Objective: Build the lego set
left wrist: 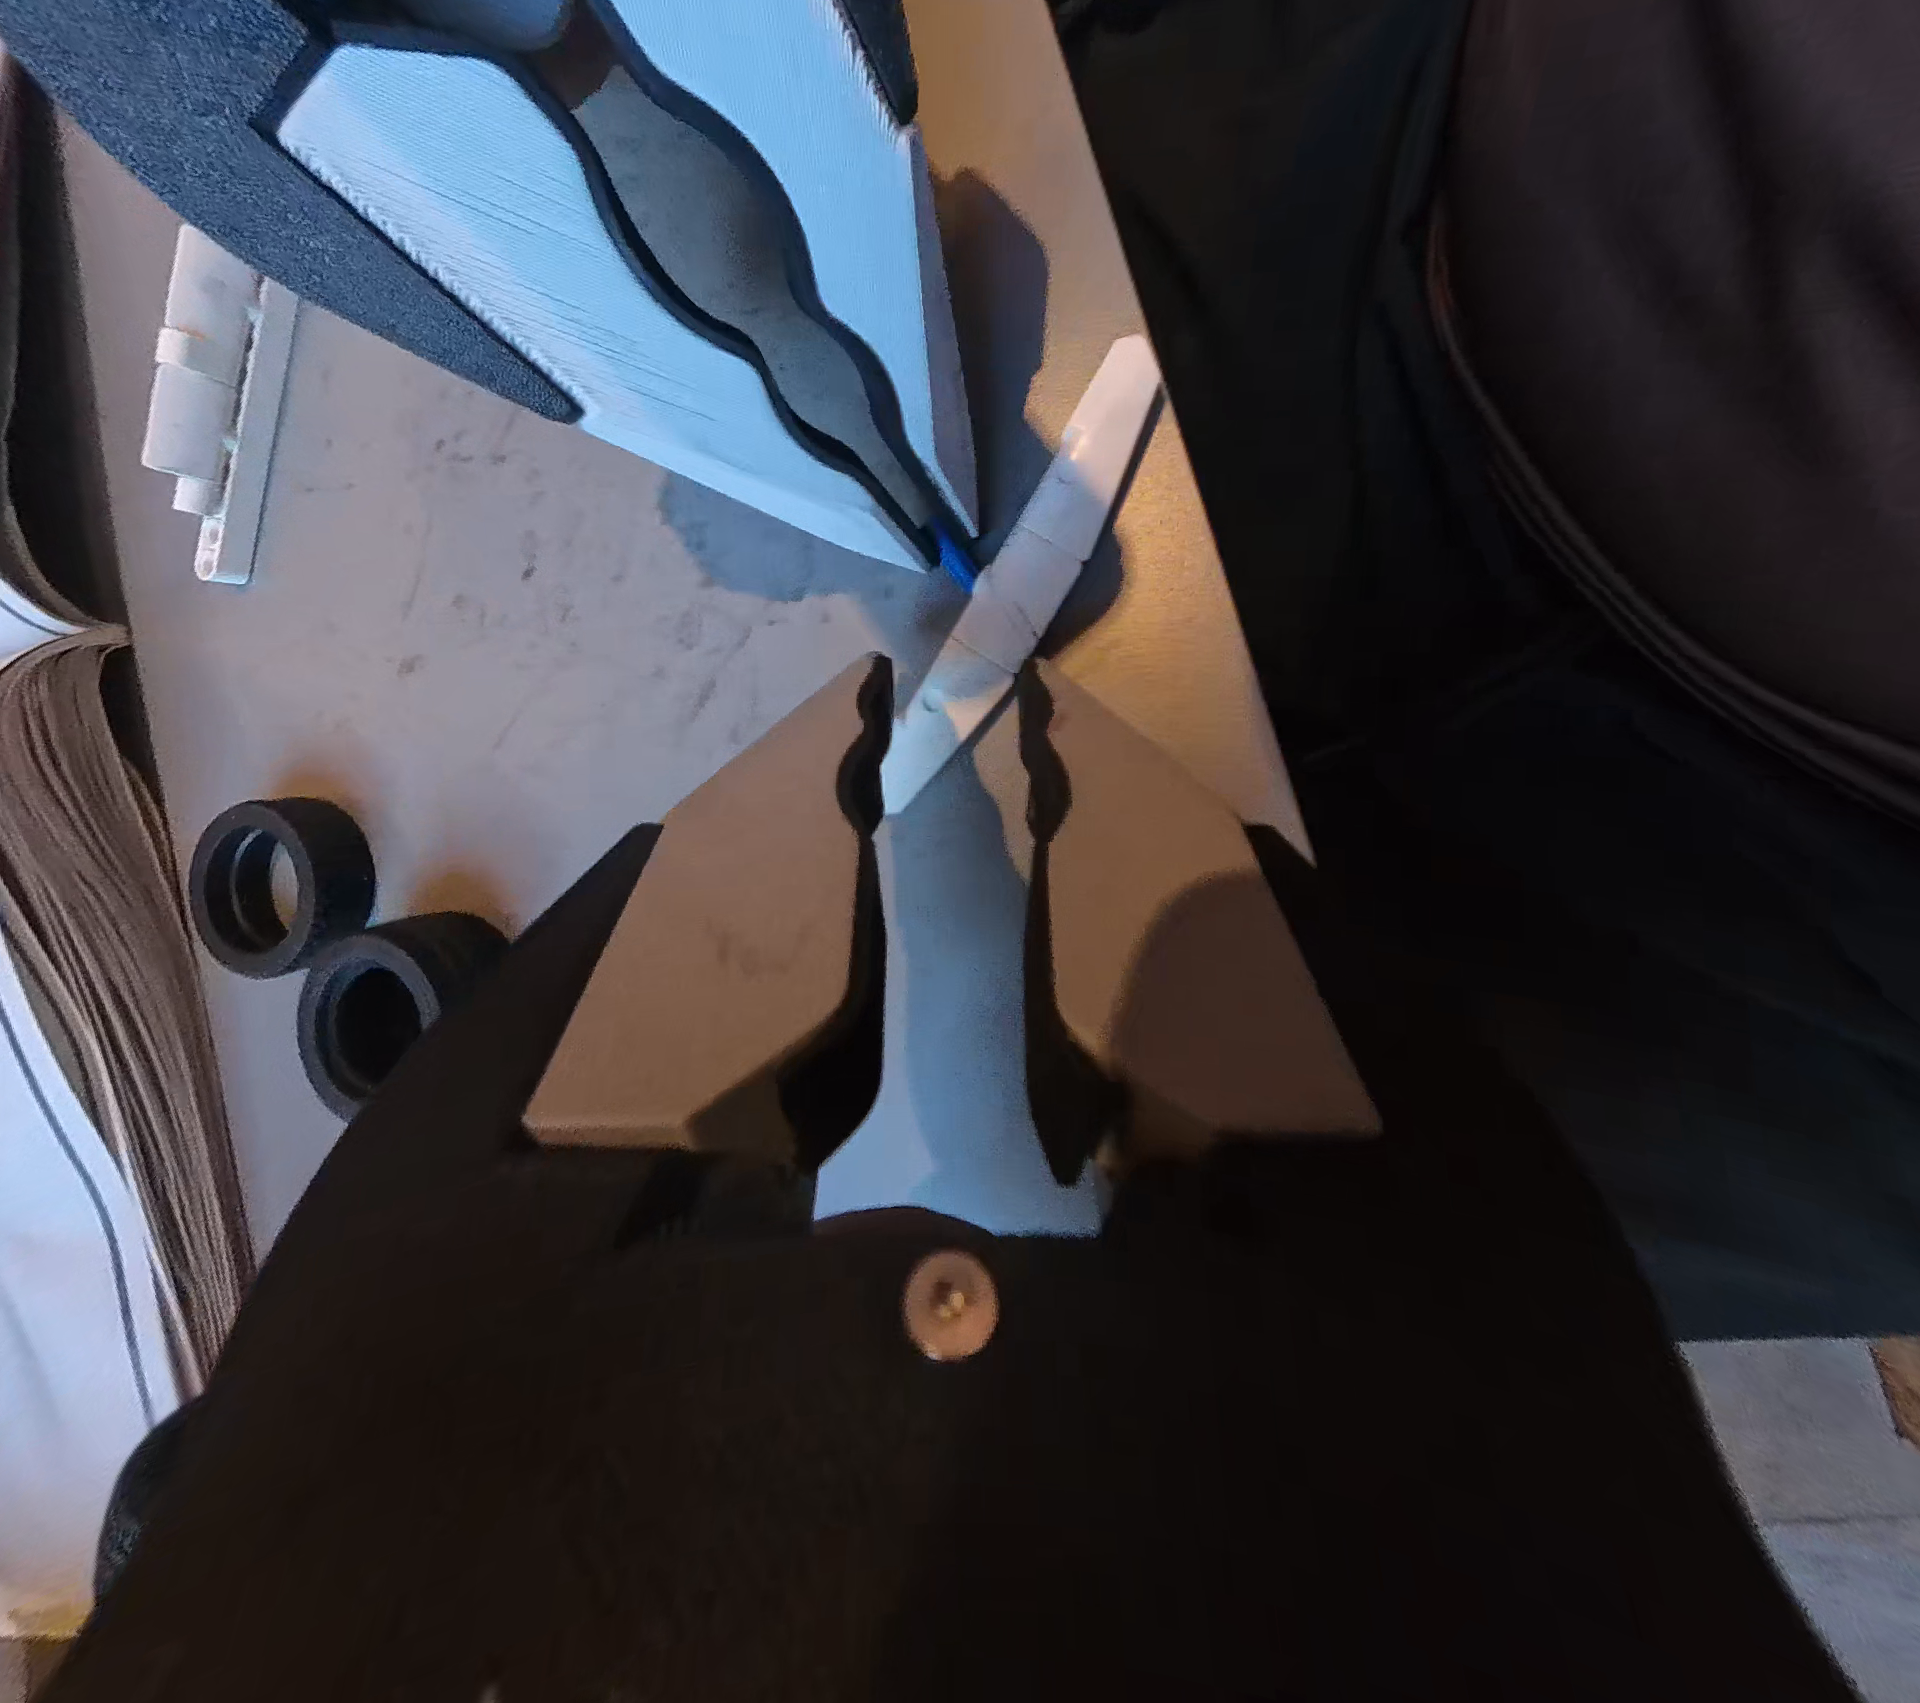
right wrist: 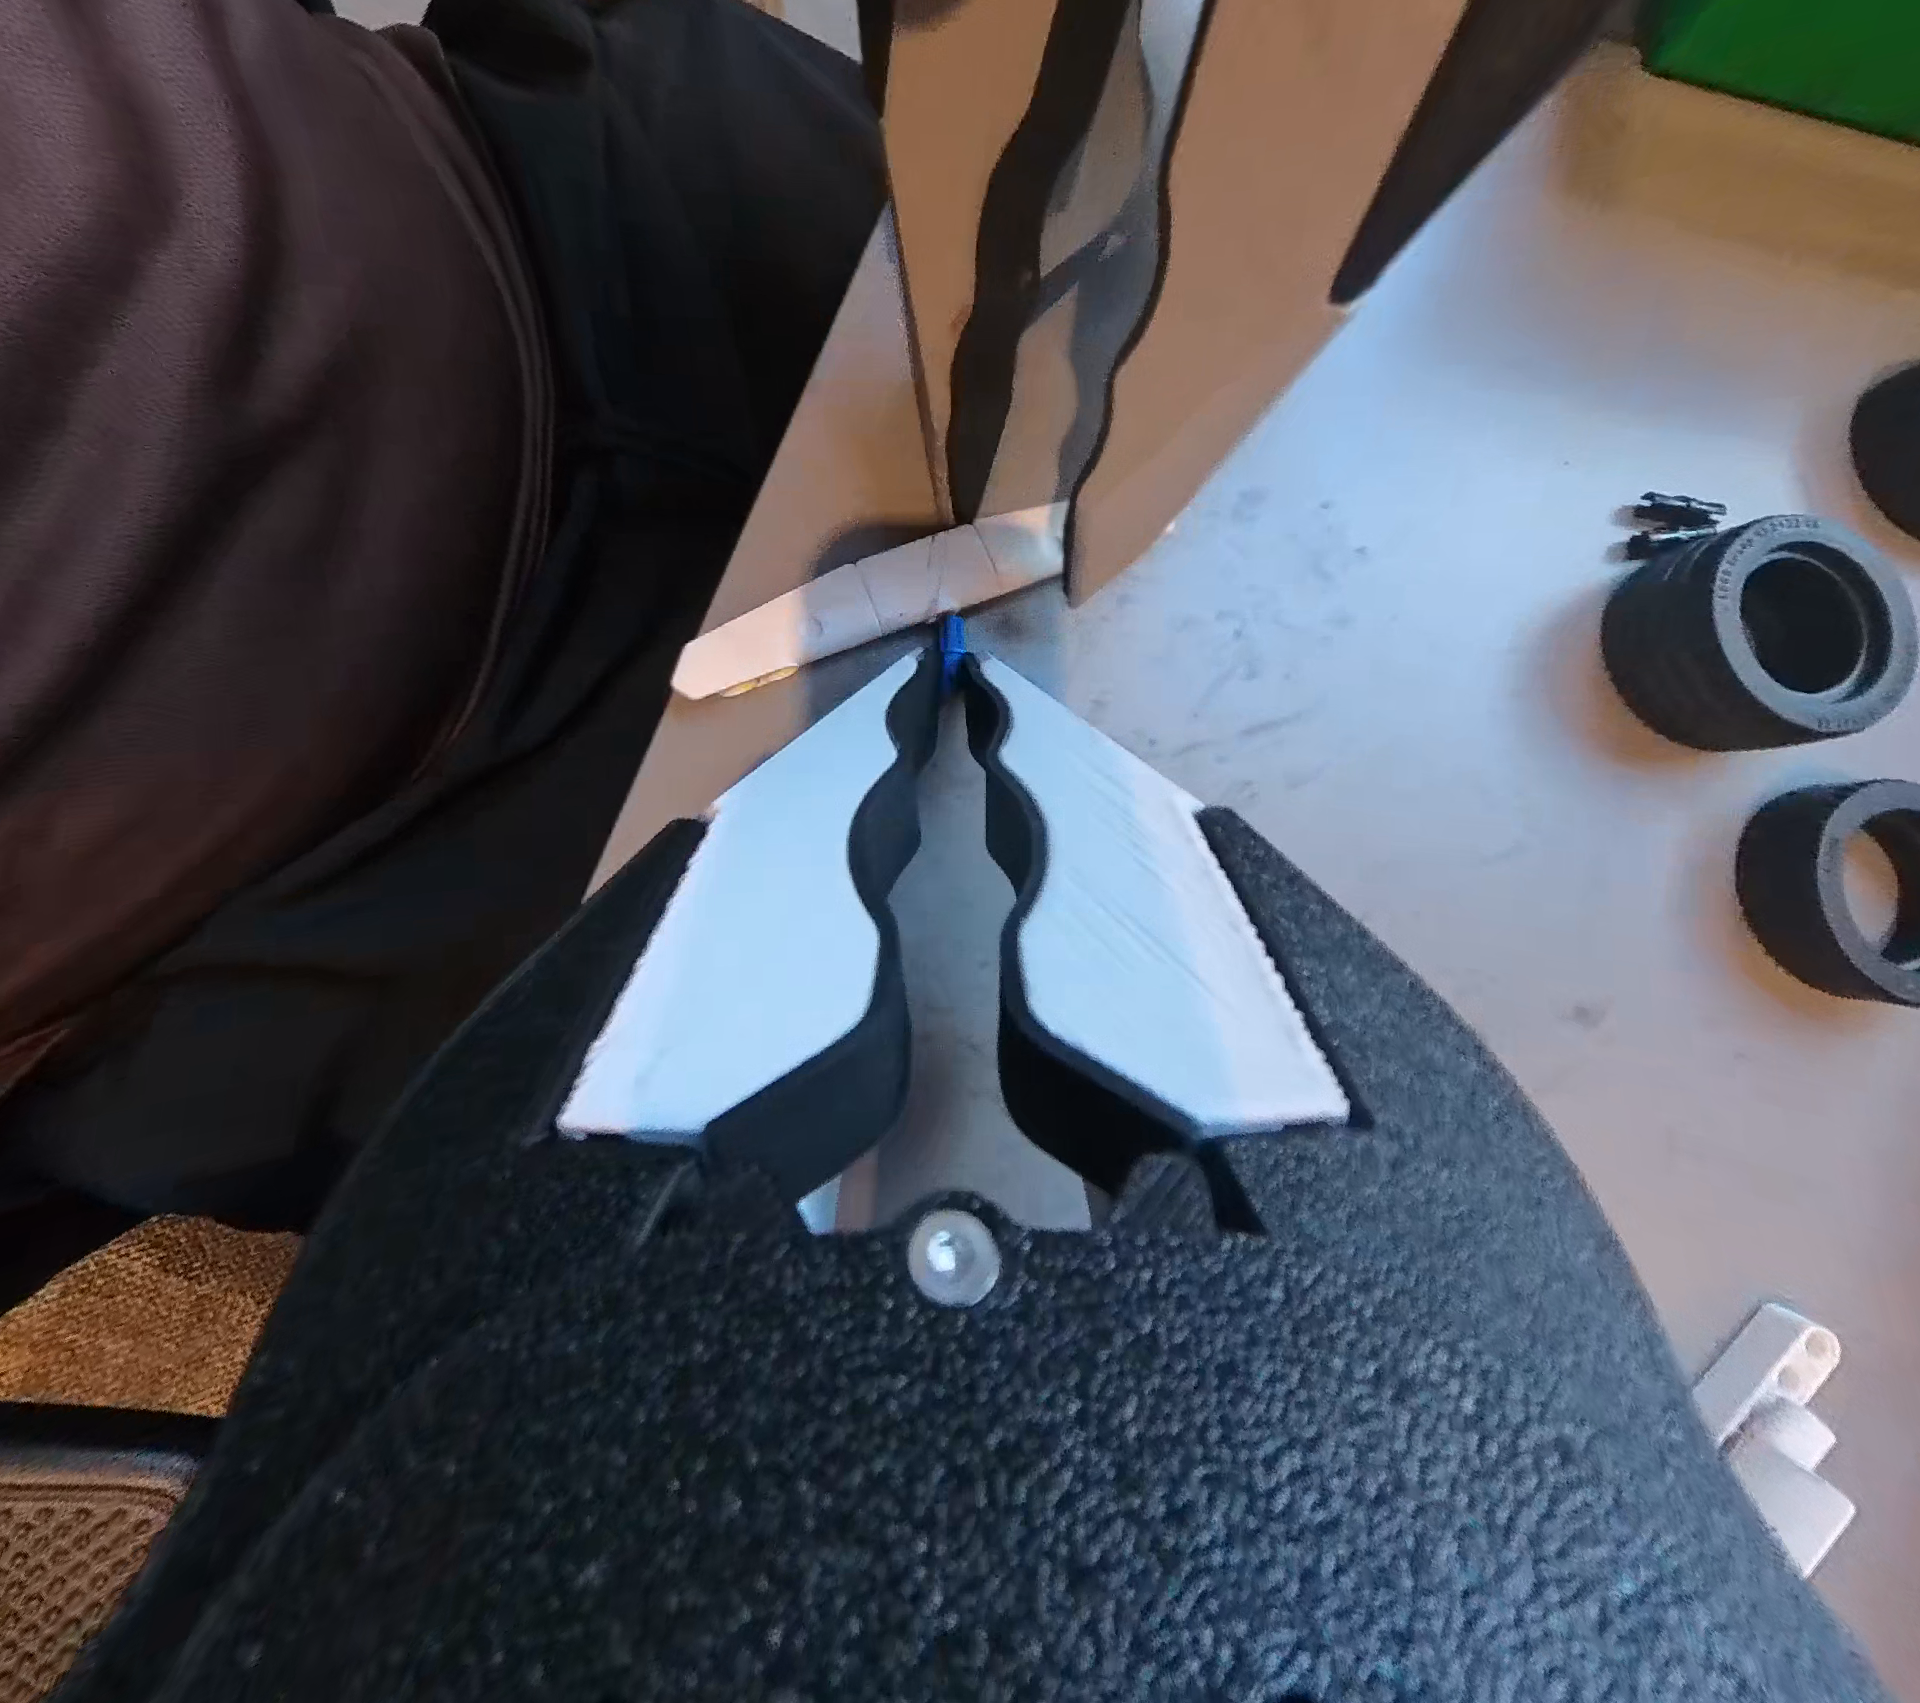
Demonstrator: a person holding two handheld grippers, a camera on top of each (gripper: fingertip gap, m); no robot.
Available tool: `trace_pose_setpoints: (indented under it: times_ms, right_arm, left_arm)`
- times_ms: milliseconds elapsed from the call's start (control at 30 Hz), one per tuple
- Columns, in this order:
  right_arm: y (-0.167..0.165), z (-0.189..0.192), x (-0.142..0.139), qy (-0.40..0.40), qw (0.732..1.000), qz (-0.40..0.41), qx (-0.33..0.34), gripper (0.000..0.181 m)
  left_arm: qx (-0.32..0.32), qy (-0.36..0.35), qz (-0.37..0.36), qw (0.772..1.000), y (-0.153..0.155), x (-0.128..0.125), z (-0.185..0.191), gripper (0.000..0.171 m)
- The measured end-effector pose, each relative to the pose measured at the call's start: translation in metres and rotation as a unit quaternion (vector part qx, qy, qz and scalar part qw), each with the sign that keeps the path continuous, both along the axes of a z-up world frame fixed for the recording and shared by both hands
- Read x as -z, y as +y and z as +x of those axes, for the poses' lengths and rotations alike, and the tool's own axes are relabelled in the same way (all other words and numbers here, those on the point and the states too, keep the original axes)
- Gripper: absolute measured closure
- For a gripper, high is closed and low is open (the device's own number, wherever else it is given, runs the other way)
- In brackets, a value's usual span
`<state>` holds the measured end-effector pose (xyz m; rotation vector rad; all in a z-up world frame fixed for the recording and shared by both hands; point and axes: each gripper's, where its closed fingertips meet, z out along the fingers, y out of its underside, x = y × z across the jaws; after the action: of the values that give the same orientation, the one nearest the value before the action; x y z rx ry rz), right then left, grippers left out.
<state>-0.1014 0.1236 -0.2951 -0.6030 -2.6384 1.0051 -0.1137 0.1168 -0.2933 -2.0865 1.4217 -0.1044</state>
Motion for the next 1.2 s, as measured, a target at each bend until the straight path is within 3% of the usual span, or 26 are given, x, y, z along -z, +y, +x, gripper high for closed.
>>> trace_pose_setpoints:
  times_ms: [133,200,700,1200]
  right_arm:
    - [0.000,0.000,0.000,0.000,1.000,-0.008,-0.004,0.177]
    - [0.000,0.001,0.000,0.001,1.000,-0.015,-0.008,0.177]
    - [0.001,0.008,-0.001,-0.006,0.999,-0.035,-0.029,0.177]
    - [0.001,0.012,0.000,-0.033,0.997,-0.048,-0.043,0.177]
  left_arm:
    - [0.023,0.001,-0.018,1.000,0.001,0.000,0.001,0.148]
    - [0.041,-0.007,-0.040,0.998,-0.003,0.002,0.004,0.157]
    - [0.094,-0.029,-0.128,0.987,-0.002,0.004,0.009,0.156]
    - [0.143,-0.047,-0.121,0.981,-0.001,0.004,0.012,0.158]
